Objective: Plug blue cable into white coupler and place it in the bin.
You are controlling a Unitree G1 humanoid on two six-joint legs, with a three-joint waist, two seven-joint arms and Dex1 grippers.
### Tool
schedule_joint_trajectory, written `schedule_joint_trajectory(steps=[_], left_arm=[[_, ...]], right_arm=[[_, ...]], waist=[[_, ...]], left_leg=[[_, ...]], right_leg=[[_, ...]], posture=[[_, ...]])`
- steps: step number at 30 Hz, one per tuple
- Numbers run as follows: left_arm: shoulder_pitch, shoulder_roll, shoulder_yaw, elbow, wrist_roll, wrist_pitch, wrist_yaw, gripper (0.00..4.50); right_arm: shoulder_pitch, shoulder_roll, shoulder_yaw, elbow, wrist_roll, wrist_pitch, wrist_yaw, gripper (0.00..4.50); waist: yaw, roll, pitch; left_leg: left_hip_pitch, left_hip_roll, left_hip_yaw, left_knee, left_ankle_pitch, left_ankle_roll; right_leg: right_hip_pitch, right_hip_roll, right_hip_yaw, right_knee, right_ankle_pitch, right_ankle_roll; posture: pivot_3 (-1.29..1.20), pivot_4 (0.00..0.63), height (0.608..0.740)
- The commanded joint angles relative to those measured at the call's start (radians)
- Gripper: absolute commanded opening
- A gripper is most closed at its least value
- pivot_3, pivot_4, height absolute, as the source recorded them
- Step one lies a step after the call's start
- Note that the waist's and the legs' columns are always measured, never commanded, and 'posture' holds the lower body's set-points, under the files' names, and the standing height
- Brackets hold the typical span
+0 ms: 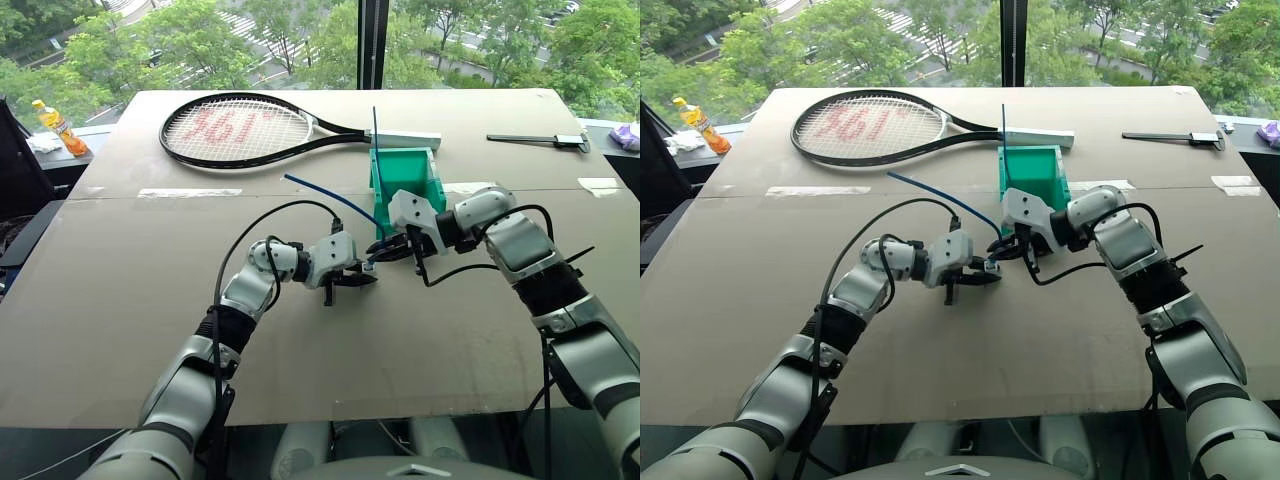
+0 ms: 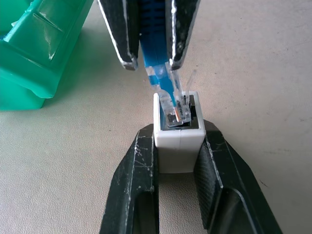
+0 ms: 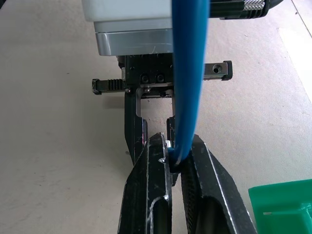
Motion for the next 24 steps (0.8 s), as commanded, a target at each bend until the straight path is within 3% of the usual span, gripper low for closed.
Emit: schedule_joint_trajectory(steps=[1, 13, 24], left_arm=[[0.000, -0.008, 0.006, -0.011, 0.003, -0.011, 0.001, 0.38], [-0.006, -0.015, 0.006, -0.003, 0.006, -0.013, 0.008, 0.38], [-0.008, -0.016, 0.009, 0.004, 0.006, -0.018, 0.011, 0.38]], right_arm=[[-0.004, 0.006, 0.040, -0.032, -0.037, 0.014, 0.001, 0.00], [0.003, 0.032, 0.100, -0.078, -0.103, 0.049, -0.007, 0.00], [-0.010, -0.004, 0.067, -0.088, -0.087, 0.082, 0.000, 0.00]], waist=[[0.000, 0.000, 0.000], [0.000, 0.000, 0.000], [0.001, 0.000, 0.000]], left_leg=[[0.000, 0.000, 0.000, 0.000, 0.000, 0.000], [0.000, 0.000, 0.000, 0.000, 0.000, 0.000], [0.000, -0.001, 0.000, 0.000, 0.000, 0.000]], right_leg=[[0.000, 0.000, 0.000, 0.000, 0.000, 0.000], [0.000, 0.000, 0.000, 0.000, 0.000, 0.000], [0.000, 0.000, 0.000, 0.000, 0.000, 0.000]], posture=[[0.00, 0.150, 0.740], [0.00, 0.150, 0.740], [0.00, 0.150, 0.740]])
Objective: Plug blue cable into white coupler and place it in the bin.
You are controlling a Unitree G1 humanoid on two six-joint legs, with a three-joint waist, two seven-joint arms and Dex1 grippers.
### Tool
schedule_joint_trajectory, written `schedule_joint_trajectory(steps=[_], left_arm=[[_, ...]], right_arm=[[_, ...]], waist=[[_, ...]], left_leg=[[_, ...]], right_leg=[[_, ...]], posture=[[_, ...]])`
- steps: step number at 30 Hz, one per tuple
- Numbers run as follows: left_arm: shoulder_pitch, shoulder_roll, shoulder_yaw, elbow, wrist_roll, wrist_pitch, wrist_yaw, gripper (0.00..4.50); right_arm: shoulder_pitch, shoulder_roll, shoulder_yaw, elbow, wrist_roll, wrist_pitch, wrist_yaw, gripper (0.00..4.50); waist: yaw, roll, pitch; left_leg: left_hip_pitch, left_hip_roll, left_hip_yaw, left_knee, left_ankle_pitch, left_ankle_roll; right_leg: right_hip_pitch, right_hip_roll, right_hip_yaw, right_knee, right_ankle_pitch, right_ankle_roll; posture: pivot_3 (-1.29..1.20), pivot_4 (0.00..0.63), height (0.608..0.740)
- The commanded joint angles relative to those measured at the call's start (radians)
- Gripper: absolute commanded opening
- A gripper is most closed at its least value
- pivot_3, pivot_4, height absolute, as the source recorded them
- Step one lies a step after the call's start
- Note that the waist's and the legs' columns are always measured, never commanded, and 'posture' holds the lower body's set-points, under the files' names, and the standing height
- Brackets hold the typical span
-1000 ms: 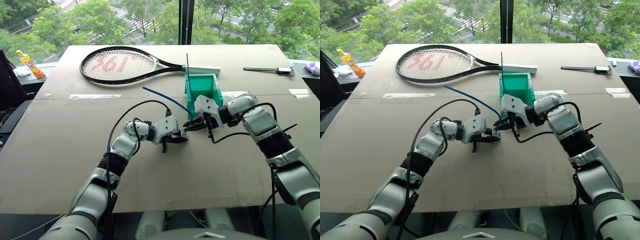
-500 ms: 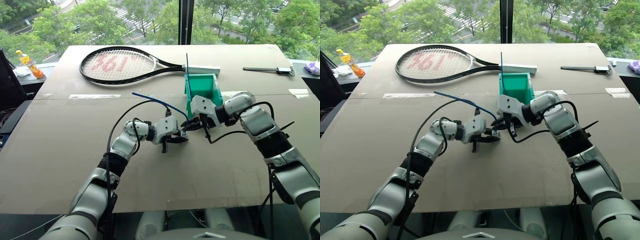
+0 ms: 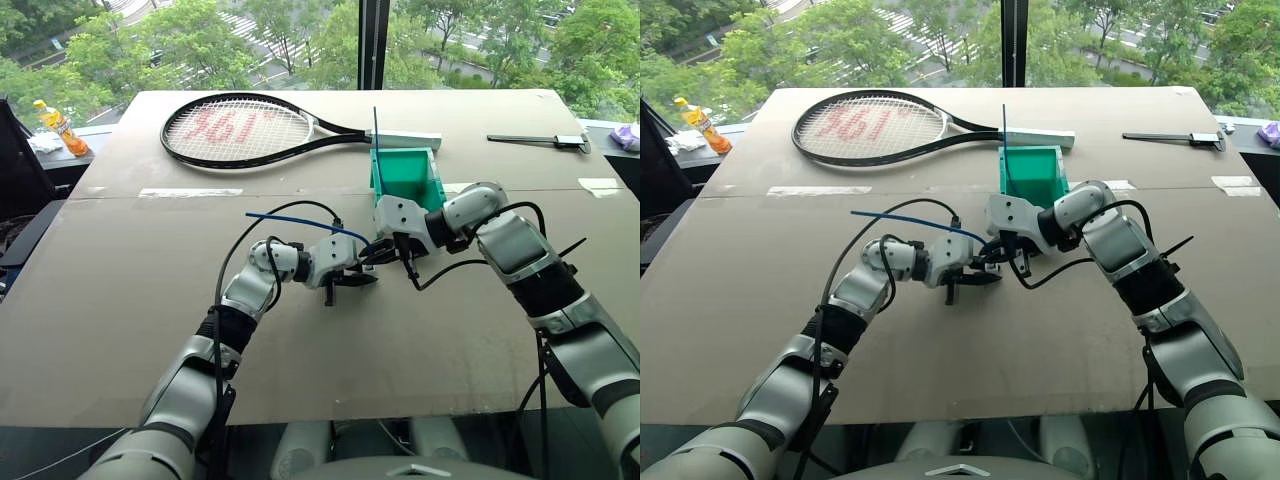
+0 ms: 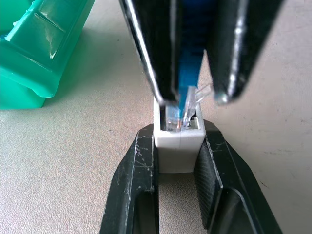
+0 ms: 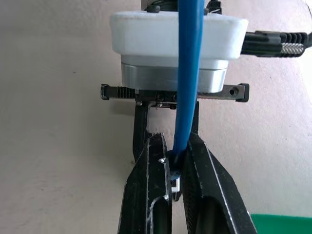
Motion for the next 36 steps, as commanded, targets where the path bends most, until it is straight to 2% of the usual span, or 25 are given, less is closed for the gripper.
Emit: schedule_joint_trajectory(steps=[1, 28, 36], left_arm=[[-0.008, -0.011, 0.008, -0.002, 0.005, -0.016, 0.007, 0.38], [-0.018, -0.018, 0.014, 0.012, 0.006, -0.019, 0.005, 0.38], [-0.016, -0.020, 0.014, 0.010, 0.006, -0.019, 0.008, 0.38]], right_arm=[[0.006, -0.008, 0.014, 0.016, -0.016, 0.024, -0.003, 0.00], [-0.037, 0.014, -0.034, 0.010, 0.037, 0.061, -0.018, 0.00], [0.034, 0.002, 0.015, 0.042, -0.009, 0.019, -0.036, 0.00]], waist=[[0.000, 0.000, 0.000], [0.001, 0.000, 0.000], [0.001, 0.000, 0.000]], left_leg=[[0.000, 0.000, 0.000, 0.000, 0.000, 0.000], [-0.002, -0.001, 0.000, 0.000, 0.000, 0.000], [-0.002, -0.001, -0.001, 0.000, 0.000, 0.000]], right_leg=[[0.000, 0.000, 0.000, 0.000, 0.000, 0.000], [-0.001, -0.001, 0.000, 0.000, 0.000, 0.000], [-0.001, -0.001, 0.000, 0.000, 0.000, 0.000]], posture=[[0.00, 0.150, 0.740], [0.00, 0.150, 0.740], [0.00, 0.150, 0.740]])
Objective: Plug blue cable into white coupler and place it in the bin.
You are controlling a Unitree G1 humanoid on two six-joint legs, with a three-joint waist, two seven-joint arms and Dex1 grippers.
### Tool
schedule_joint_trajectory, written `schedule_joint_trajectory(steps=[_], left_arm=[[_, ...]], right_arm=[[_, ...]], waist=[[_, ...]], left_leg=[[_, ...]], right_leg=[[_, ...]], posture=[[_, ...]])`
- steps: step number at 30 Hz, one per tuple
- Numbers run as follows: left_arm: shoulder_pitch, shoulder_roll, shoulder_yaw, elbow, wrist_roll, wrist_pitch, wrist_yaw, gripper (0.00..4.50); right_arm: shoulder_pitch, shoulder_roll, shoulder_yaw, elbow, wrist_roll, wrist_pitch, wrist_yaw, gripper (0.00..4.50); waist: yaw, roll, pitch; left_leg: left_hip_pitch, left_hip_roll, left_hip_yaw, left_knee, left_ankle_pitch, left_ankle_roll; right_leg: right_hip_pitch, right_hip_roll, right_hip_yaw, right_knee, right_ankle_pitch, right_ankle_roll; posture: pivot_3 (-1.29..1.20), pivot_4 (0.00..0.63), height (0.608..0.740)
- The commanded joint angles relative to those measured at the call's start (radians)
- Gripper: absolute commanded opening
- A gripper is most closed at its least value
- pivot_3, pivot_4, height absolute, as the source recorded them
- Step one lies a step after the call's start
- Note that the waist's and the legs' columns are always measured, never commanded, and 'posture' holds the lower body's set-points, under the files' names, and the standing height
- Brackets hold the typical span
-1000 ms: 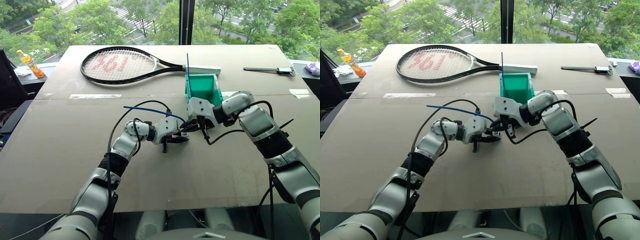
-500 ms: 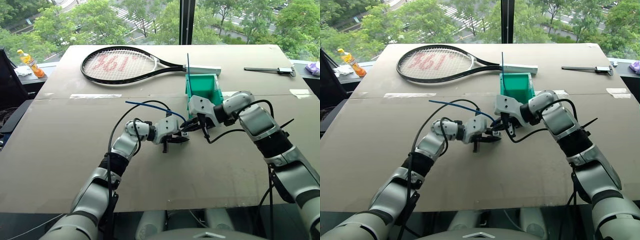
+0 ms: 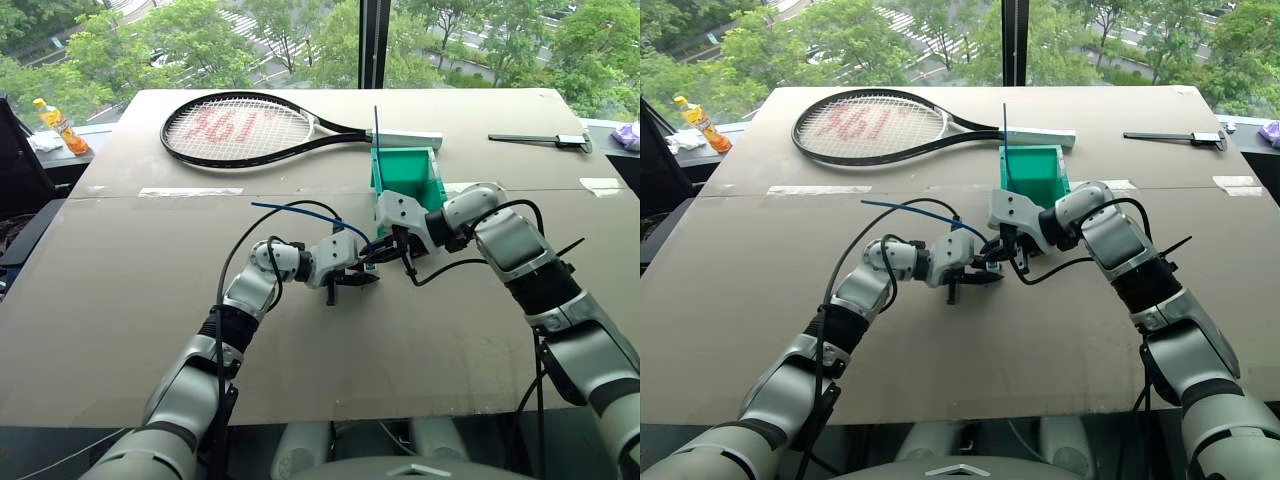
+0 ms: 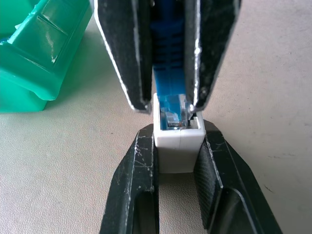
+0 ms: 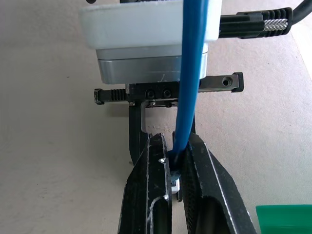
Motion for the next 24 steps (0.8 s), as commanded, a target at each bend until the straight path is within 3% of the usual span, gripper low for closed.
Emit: schedule_joint_trajectory(steps=[1, 6, 9, 13, 14, 19, 21, 24], left_arm=[[-0.012, -0.008, 0.009, -0.004, 0.006, -0.005, 0.009, 0.38], [-0.005, -0.009, 0.010, -0.009, 0.006, -0.003, 0.012, 0.38], [0.000, -0.007, 0.013, -0.020, 0.002, 0.007, 0.016, 0.38], [0.011, 0.000, 0.036, -0.066, -0.029, 0.061, 0.013, 0.38], [0.016, 0.003, 0.040, -0.080, -0.034, 0.071, 0.012, 0.38], [0.033, 0.015, 0.141, -0.263, -0.177, 0.350, 0.047, 0.38], [0.021, 0.019, 0.185, -0.325, -0.215, 0.470, 0.099, 0.38], [-0.001, 0.030, 0.221, -0.391, -0.260, 0.618, 0.144, 0.38]], right_arm=[[0.060, -0.012, 0.040, 0.024, -0.047, -0.050, -0.022, 0.00], [0.153, 0.027, 0.094, 0.123, -0.133, -0.180, -0.126, 0.00], [0.154, 0.061, 0.031, 0.156, -0.125, -0.276, -0.201, 0.00], [0.169, 0.060, -0.097, 0.077, -0.029, -0.293, -0.216, 1.32], [0.175, 0.057, -0.112, 0.056, -0.020, -0.287, -0.223, 1.91], [0.294, 0.004, -0.300, -0.338, 0.161, -0.209, -0.276, 3.99], [0.365, -0.023, -0.366, -0.482, 0.201, -0.145, -0.330, 3.99], [0.459, -0.050, -0.426, -0.630, 0.237, -0.071, -0.403, 3.99]], waist=[[0.000, 0.000, 0.000], [-0.004, -0.001, -0.003], [-0.012, -0.003, -0.008], [-0.009, -0.001, -0.007], [-0.008, -0.001, -0.007], [0.000, -0.001, -0.006], [-0.001, -0.001, -0.007], [0.000, -0.001, -0.007]], left_leg=[[0.000, 0.000, 0.000, 0.000, 0.000, 0.000], [0.005, 0.000, 0.000, -0.001, 0.000, 0.000], [0.011, 0.001, 0.001, -0.001, 0.000, 0.000], [0.012, 0.003, 0.000, -0.001, 0.000, 0.000], [0.008, 0.004, 0.001, -0.001, 0.001, -0.001], [-0.007, 0.003, -0.001, -0.001, 0.001, -0.001], [-0.018, 0.003, -0.001, 0.000, 0.004, -0.006], [-0.021, 0.002, -0.002, 0.000, 0.004, -0.006]], right_leg=[[0.000, 0.000, 0.000, 0.000, 0.000, 0.000], [0.004, 0.000, 0.000, 0.000, 0.000, 0.000], [0.009, 0.001, 0.001, 0.000, 0.000, 0.000], [0.009, 0.004, 0.001, 0.001, -0.001, -0.001], [0.005, 0.004, 0.001, 0.001, 0.001, -0.002], [-0.008, 0.002, 0.000, 0.001, 0.002, -0.002], [-0.018, 0.002, 0.000, 0.001, 0.002, -0.002], [-0.019, 0.001, -0.002, -0.002, 0.002, -0.002]], posture=[[0.00, 0.150, 0.740], [0.00, 0.150, 0.740], [0.00, 0.150, 0.740], [0.00, 0.150, 0.740], [0.00, 0.150, 0.740], [0.00, 0.150, 0.740], [0.00, 0.150, 0.740], [0.00, 0.150, 0.740]])
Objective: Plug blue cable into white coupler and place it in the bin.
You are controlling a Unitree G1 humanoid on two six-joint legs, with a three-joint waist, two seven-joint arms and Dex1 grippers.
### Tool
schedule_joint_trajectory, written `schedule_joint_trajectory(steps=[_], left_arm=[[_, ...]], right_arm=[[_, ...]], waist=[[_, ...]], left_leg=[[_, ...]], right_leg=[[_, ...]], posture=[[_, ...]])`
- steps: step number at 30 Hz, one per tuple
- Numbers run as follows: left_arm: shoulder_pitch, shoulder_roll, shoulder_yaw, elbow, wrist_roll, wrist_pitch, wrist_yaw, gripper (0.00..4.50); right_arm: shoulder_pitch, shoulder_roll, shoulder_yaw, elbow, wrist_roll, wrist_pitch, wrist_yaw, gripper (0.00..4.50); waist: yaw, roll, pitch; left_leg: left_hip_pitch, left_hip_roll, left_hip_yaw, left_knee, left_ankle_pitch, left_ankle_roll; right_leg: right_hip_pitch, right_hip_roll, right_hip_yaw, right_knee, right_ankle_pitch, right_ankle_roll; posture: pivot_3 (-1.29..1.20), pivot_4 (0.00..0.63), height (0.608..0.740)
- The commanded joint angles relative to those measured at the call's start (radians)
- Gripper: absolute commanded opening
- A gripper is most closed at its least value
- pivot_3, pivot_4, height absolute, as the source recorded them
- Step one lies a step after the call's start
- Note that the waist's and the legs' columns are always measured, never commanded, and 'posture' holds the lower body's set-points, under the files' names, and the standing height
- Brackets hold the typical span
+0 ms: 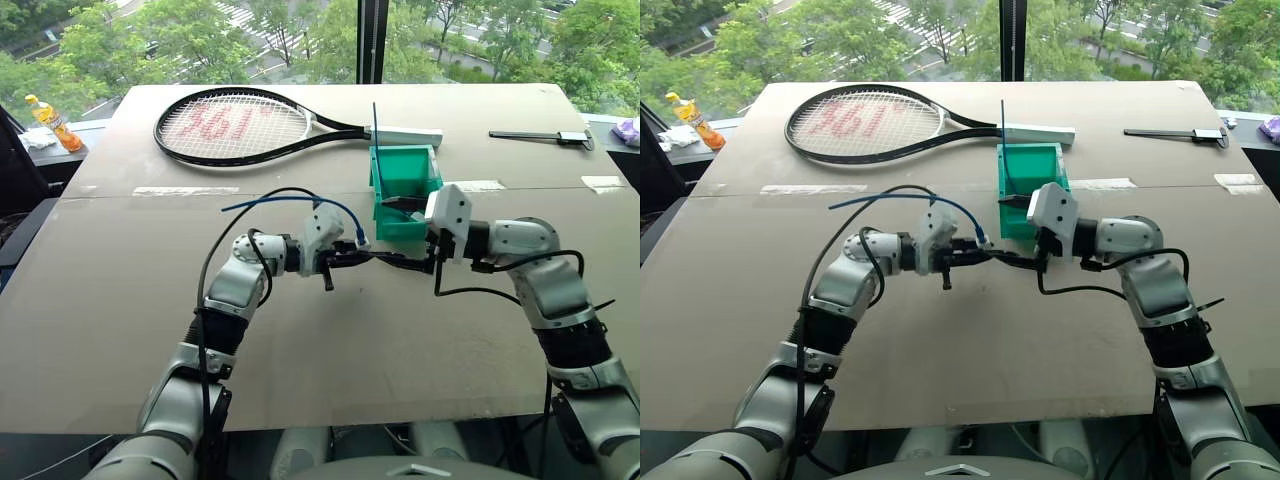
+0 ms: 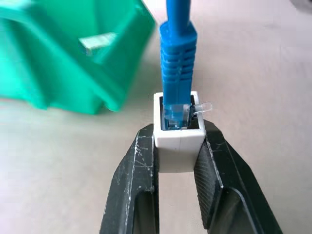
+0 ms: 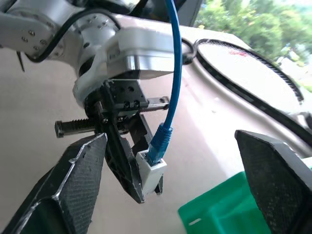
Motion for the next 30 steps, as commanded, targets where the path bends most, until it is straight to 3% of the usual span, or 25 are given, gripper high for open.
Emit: schedule_joint_trajectory(steps=[1, 5, 10, 12, 19, 21, 24, 28, 30], left_arm=[[-0.063, 0.007, 0.052, -0.090, -0.084, 0.200, 0.054, 0.38], [-0.299, -0.009, 0.088, -0.029, -0.161, 0.574, 0.152, 0.38], [-0.527, -0.099, 0.135, 0.216, -0.144, 0.659, 0.272, 0.38], [-0.617, -0.144, 0.154, 0.343, -0.139, 0.669, 0.305, 0.38], [-0.814, -0.298, 0.143, 0.784, -0.050, 0.426, 0.362, 0.38], [-0.846, -0.319, 0.140, 0.876, -0.019, 0.374, 0.381, 1.40], [-0.877, -0.329, 0.141, 0.948, 0.010, 0.323, 0.385, 2.44], [-0.916, -0.307, 0.177, 0.973, 0.001, 0.360, 0.373, 4.29], [-0.922, -0.275, 0.173, 0.944, -0.003, 0.431, 0.320, 4.45]], right_arm=[[0.112, -0.006, -0.092, -0.186, 0.051, 0.080, -0.107, 3.99], [0.391, 0.017, -0.231, -0.389, 0.020, 0.150, -0.282, 3.99], [0.592, 0.036, -0.286, -0.466, -0.027, 0.159, -0.396, 3.99], [0.660, 0.063, -0.314, -0.479, -0.021, 0.152, -0.431, 3.99], [0.769, 0.080, -0.361, -0.468, -0.045, 0.098, -0.486, 3.99], [0.771, 0.087, -0.355, -0.466, -0.043, 0.096, -0.501, 4.07], [0.773, 0.084, -0.345, -0.463, -0.048, 0.087, -0.507, 4.07], [0.760, 0.086, -0.340, -0.465, -0.036, 0.088, -0.515, 4.07], [0.750, 0.080, -0.332, -0.457, -0.037, 0.086, -0.514, 4.07]], waist=[[0.000, 0.000, 0.000], [0.031, -0.001, 0.002], [0.020, -0.001, 0.003], [0.018, -0.002, 0.003], [0.012, -0.001, 0.003], [0.012, -0.002, 0.004], [0.009, -0.002, 0.004], [0.011, -0.002, 0.004], [0.009, -0.002, 0.005]], left_leg=[[0.000, -0.001, 0.000, 0.000, 0.000, 0.000], [-0.004, -0.002, -0.009, 0.005, -0.003, 0.004], [0.006, -0.005, -0.005, 0.010, -0.003, 0.005], [0.015, -0.005, -0.005, 0.009, -0.004, 0.007], [0.014, -0.007, -0.004, 0.008, -0.004, 0.006], [0.014, -0.007, -0.003, 0.008, -0.004, 0.006], [0.014, -0.007, -0.003, 0.006, -0.004, 0.006], [0.013, -0.006, -0.003, 0.005, -0.004, 0.006], [0.013, -0.006, -0.003, 0.005, -0.004, 0.007]], right_leg=[[0.000, 0.000, 0.000, 0.000, 0.000, 0.000], [0.000, 0.001, -0.007, 0.003, -0.001, 0.000], [0.012, 0.001, -0.002, 0.003, -0.003, 0.006], [0.021, 0.001, -0.003, 0.001, -0.006, 0.010], [0.018, 0.001, -0.001, 0.001, -0.006, 0.010], [0.018, 0.001, 0.000, 0.001, -0.006, 0.009], [0.017, 0.001, 0.000, 0.001, -0.006, 0.009], [0.016, 0.001, 0.000, 0.001, -0.006, 0.010], [0.016, 0.000, 0.000, 0.001, -0.006, 0.010]], posture=[[0.00, 0.150, 0.740], [0.00, 0.150, 0.740], [0.00, 0.150, 0.740], [0.00, 0.150, 0.740], [0.00, 0.150, 0.740], [0.00, 0.150, 0.740], [0.00, 0.150, 0.740], [0.00, 0.150, 0.740], [0.00, 0.150, 0.740]])
